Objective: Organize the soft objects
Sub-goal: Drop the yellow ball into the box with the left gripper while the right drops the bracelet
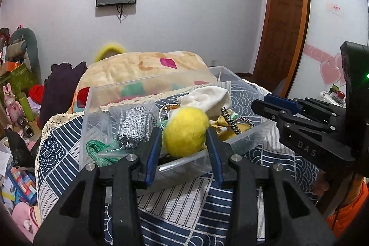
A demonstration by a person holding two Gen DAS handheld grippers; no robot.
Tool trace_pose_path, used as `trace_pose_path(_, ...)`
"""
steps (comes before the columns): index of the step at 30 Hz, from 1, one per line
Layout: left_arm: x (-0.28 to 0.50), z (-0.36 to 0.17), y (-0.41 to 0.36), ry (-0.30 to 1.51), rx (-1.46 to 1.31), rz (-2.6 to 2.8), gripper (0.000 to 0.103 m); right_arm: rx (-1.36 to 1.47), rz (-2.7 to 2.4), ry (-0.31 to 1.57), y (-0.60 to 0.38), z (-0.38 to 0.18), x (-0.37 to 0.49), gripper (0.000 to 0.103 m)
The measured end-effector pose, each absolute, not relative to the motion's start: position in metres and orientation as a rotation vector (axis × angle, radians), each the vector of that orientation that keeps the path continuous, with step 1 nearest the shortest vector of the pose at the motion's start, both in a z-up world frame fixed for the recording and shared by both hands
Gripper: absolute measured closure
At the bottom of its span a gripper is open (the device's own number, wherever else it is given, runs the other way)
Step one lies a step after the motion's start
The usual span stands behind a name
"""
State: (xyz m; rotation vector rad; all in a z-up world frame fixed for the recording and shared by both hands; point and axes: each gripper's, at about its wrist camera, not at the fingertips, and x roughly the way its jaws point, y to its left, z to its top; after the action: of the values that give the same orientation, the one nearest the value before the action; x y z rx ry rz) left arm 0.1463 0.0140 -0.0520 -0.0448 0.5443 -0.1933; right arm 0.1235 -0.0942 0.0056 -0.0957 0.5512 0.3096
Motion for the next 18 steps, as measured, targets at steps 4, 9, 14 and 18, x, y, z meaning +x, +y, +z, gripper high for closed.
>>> trace_pose_path(4,0.136,-0.042,0.018,0.519,-0.058,-0.193,0.064,-0.089,0.334,0.524,-0.097,0.017,0.114,0.078)
trace_pose_path(9,0.116,-0.024,0.024,0.463,-0.066,-0.173,0.064,-0.077,0.374,0.461,-0.099,0.039,0.094,0.078)
trace_pose_path(14,0.088,-0.002,0.028,0.374,-0.072,-0.148,0.064,-0.03,0.431,0.402,-0.105,0.06,0.073,0.078)
trace_pose_path(18,0.067,0.009,0.029,0.327,-0.078,-0.14,0.064,-0.011,0.457,0.358,-0.109,0.069,0.058,0.075)
